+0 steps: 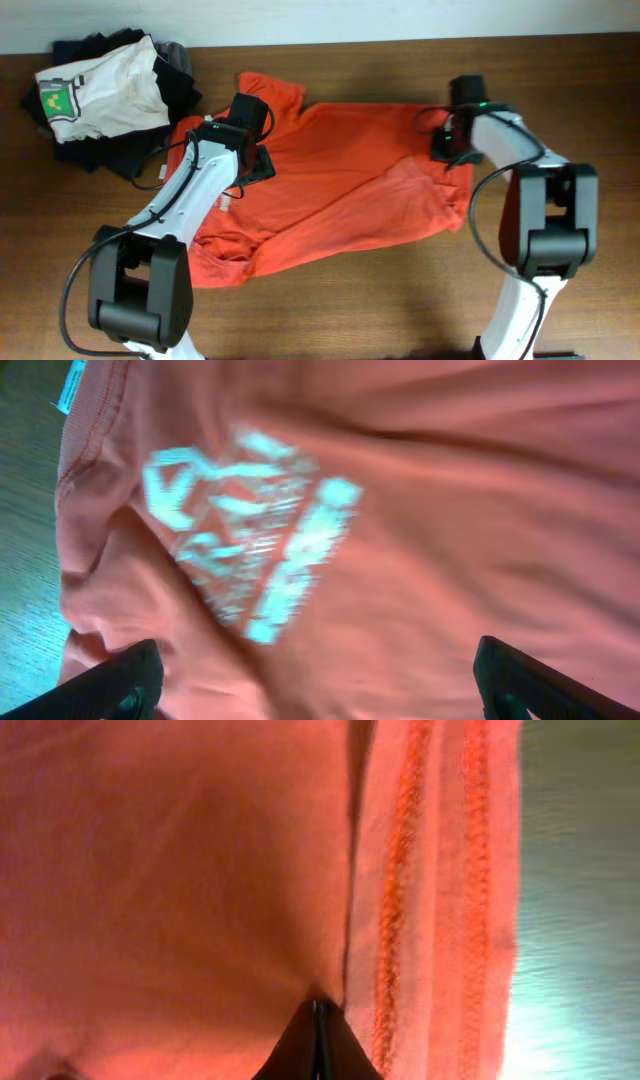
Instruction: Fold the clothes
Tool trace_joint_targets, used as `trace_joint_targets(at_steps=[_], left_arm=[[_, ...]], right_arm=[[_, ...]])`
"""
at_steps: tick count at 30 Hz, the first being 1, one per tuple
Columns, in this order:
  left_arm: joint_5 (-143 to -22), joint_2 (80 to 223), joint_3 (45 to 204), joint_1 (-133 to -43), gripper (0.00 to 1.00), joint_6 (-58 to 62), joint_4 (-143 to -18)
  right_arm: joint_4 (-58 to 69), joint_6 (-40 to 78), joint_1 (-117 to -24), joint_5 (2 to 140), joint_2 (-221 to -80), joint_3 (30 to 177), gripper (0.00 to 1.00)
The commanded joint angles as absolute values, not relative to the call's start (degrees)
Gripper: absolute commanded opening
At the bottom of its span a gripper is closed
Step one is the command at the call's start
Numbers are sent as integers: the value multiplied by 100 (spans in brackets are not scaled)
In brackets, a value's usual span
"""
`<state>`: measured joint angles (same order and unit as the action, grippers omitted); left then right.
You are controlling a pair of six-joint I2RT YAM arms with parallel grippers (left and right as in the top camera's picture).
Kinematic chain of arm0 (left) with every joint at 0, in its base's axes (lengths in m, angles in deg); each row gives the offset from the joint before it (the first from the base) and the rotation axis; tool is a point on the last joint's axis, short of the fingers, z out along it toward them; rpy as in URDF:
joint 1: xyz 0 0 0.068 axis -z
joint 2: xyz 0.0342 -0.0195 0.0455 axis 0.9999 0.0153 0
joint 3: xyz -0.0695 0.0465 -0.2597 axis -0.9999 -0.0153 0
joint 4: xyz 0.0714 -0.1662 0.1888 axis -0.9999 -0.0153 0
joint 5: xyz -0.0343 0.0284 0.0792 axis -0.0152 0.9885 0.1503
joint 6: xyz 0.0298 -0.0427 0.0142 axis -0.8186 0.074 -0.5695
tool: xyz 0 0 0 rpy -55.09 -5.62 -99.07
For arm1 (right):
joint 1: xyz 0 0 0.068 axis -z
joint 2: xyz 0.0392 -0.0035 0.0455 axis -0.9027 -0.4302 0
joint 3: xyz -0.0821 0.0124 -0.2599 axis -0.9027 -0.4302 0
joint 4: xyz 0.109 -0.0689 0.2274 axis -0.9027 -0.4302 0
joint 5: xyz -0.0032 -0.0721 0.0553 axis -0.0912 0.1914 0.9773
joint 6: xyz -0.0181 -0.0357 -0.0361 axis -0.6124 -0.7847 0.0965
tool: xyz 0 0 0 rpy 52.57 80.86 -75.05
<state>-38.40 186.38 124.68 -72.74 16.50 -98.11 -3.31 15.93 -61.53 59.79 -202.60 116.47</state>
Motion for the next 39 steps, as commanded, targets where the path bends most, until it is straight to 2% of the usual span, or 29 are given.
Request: trace_joint_targets(at_steps=[1,8,13,23,39], left_arm=[[-4234,18653,12463,-7276,99,1593,-9888],[-4824,18653,12463,-7250,99,1556,-9879],[-4977,18653,12463,-7099,99,1202,-9722],[-5016,18675,12463,-6929,99,1123,-9691],[-5018,18675,12463,-6929,99,1125,-9689]], right_arm=[[-703,1250,-5764,5620,-20464,12445,4],[-1918,1164,-5701,5760,-20464,14219,4],[-2882,1107,-5817,7303,-20477,14707,4],[-2613,1009,-6486,7060,-21484,14149,4],[-2082,1099,-5780,6042,-21945,14016,4]])
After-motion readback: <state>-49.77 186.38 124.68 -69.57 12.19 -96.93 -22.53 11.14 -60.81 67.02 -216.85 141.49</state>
